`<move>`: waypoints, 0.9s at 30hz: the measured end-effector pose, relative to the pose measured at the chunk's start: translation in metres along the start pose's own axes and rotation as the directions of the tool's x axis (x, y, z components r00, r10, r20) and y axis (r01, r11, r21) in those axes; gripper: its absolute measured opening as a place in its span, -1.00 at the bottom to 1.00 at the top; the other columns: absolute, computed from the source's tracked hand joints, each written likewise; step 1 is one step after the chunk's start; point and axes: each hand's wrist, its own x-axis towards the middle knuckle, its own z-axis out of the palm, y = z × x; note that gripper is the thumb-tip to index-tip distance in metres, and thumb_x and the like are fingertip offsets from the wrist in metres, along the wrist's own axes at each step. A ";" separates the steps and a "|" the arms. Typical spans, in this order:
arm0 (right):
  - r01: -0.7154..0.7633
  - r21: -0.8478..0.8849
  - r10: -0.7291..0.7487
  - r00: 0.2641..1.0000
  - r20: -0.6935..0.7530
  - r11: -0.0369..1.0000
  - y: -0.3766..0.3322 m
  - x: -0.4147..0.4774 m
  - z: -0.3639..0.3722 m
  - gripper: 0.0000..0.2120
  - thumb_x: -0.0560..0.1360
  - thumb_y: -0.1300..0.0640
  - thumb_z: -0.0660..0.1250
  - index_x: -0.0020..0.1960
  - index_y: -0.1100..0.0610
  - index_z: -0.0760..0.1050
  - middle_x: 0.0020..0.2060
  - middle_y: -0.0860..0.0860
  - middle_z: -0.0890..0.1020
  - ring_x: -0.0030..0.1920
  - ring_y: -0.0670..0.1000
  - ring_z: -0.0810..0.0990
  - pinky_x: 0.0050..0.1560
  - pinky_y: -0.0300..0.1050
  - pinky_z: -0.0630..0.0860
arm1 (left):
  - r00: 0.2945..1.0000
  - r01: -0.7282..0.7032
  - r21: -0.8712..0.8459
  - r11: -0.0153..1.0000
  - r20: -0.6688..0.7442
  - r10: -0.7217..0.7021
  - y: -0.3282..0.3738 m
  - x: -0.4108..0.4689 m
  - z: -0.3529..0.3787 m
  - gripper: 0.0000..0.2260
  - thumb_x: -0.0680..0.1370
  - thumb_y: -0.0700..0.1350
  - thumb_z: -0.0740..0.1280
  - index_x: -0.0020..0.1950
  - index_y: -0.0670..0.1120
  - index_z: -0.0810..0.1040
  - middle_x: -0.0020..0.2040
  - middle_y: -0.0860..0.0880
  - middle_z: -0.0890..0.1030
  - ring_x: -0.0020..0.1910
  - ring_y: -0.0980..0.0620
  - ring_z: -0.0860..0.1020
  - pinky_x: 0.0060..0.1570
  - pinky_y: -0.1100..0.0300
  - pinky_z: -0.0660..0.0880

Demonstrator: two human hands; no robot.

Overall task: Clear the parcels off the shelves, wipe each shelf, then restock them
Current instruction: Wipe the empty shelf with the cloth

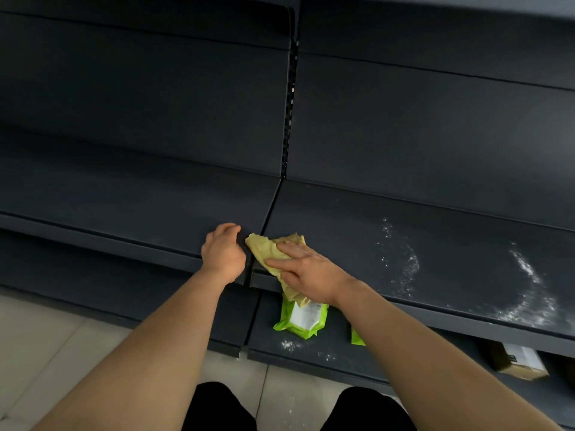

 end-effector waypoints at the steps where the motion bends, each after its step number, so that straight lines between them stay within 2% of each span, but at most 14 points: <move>1: -0.008 -0.008 0.008 1.000 -0.003 1.000 0.005 -0.006 -0.002 -0.58 0.65 0.07 0.13 0.50 -0.09 0.26 0.55 0.07 0.11 0.55 0.05 0.01 0.46 -0.25 -0.21 | 1.000 0.017 0.007 1.000 -0.010 -0.017 0.003 0.000 0.001 -0.55 0.59 -0.26 0.15 0.49 -0.09 0.27 0.48 -0.01 0.25 0.40 -0.09 0.23 0.36 0.09 0.20; 7: -0.167 -0.058 0.165 0.986 -0.027 0.984 0.049 -0.055 -0.012 -0.56 0.66 -0.03 0.08 0.52 -0.16 0.16 0.56 0.01 0.08 0.55 0.02 -0.01 0.40 -0.33 -0.26 | 0.998 0.041 0.032 0.999 -0.044 -0.040 0.028 0.003 0.013 -0.61 0.63 -0.14 0.12 0.47 -0.05 0.30 0.46 -0.04 0.30 0.40 -0.14 0.24 0.35 0.01 0.21; 10: -0.252 -0.060 0.250 0.967 -0.048 0.966 0.065 -0.067 -0.018 -0.56 0.67 -0.02 0.06 0.53 -0.15 0.15 0.56 -0.01 0.07 0.55 0.01 0.00 0.39 -0.35 -0.22 | 0.999 -0.051 0.054 0.997 -0.016 0.052 0.044 0.003 0.024 -0.63 0.65 -0.08 0.09 0.46 -0.04 0.31 0.44 -0.03 0.32 0.40 -0.13 0.24 0.35 0.00 0.20; 13: -0.309 -0.075 0.306 0.951 -0.053 0.948 0.075 -0.060 -0.023 -0.55 0.67 0.00 0.03 0.55 -0.10 0.12 0.57 0.01 0.06 0.55 0.02 0.00 0.47 -0.23 -0.13 | 0.990 -0.144 0.098 0.985 0.024 0.142 0.052 0.008 0.032 -0.63 0.65 -0.07 0.09 0.46 -0.03 0.31 0.43 -0.01 0.32 0.40 -0.11 0.22 0.36 0.00 0.17; 18: -0.339 -0.108 0.336 0.941 -0.048 0.935 0.082 -0.031 -0.025 -0.55 0.68 0.00 -0.01 0.56 -0.05 0.09 0.56 0.06 0.06 0.55 0.06 0.00 0.52 -0.09 -0.05 | 0.979 -0.201 0.160 0.966 0.063 0.193 0.052 0.021 0.038 -0.62 0.65 -0.05 0.11 0.47 -0.05 0.29 0.44 0.03 0.27 0.40 -0.07 0.21 0.39 0.04 0.15; 27: -0.328 -0.130 0.333 0.943 0.019 0.936 0.098 0.052 -0.037 -0.53 0.65 0.04 0.04 0.55 -0.03 0.10 0.55 0.08 0.06 0.54 0.09 0.00 0.51 0.00 0.02 | 0.951 -0.308 0.209 0.928 0.044 0.306 0.052 0.048 0.050 -0.61 0.66 0.00 0.04 0.48 0.00 0.28 0.42 0.09 0.26 0.36 0.00 0.24 0.40 0.09 0.15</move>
